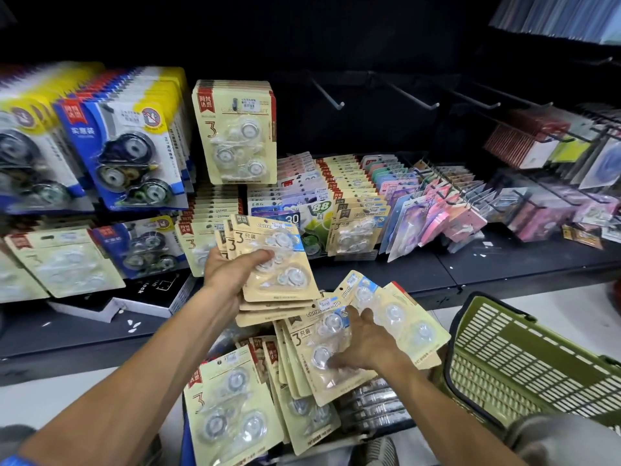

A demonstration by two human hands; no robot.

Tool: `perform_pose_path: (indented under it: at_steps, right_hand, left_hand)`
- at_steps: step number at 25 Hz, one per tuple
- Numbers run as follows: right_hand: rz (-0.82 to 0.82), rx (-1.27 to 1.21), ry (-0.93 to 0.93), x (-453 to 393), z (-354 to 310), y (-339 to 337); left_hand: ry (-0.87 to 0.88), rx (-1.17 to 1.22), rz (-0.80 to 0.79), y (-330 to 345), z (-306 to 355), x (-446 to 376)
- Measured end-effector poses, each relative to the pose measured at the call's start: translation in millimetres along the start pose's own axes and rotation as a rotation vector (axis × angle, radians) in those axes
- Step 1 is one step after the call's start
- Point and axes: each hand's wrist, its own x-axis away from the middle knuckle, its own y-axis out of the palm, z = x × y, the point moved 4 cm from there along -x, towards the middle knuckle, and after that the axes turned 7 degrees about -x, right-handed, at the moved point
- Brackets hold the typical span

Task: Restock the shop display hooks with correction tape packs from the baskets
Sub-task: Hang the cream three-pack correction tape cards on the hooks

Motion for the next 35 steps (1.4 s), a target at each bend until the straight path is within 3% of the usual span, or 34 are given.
perform_pose_path:
  at_steps: [3, 8, 11, 15, 19, 26, 35]
  right_hand:
    - [0.048, -0.107, 0.028, 0.7, -2.8, 5.2]
    - [0.029, -0.748, -0.053, 9.1, -25.6, -23.4]
    - [0.217, -0.744, -0.092, 15.7, -40.2, -70.9]
    - [0.397, -0.983, -0.269, 39.8, -63.3, -132.7]
    - [0.314, -1.385, -0.459, 45.0, -102.6, -166.1]
    - [0.281, -1.35, -0.54, 32.9, -193.0, -172.1]
    - [0.623, -1.379, -0.45, 24.2, -215.8, -146.6]
  left_hand:
    - [0.009, 0.018, 0.021, -4.5, 5.2, -1.8]
    - [0.085, 0.0, -0.004, -8.3, 32.4, 6.3]
    - [0.21, -0.072, -0.005, -21.6, 73.2, 11.4]
    - [0.363, -0.131, -0.025, -53.1, 125.5, 28.7]
    - [0.416, -0.155, 0.012, -101.4, 158.0, 26.0]
    - [0.501, -0.289, 0.146, -148.2, 181.5, 24.7]
    - [0.475, -0.23, 0.052, -165.7, 185.7, 35.6]
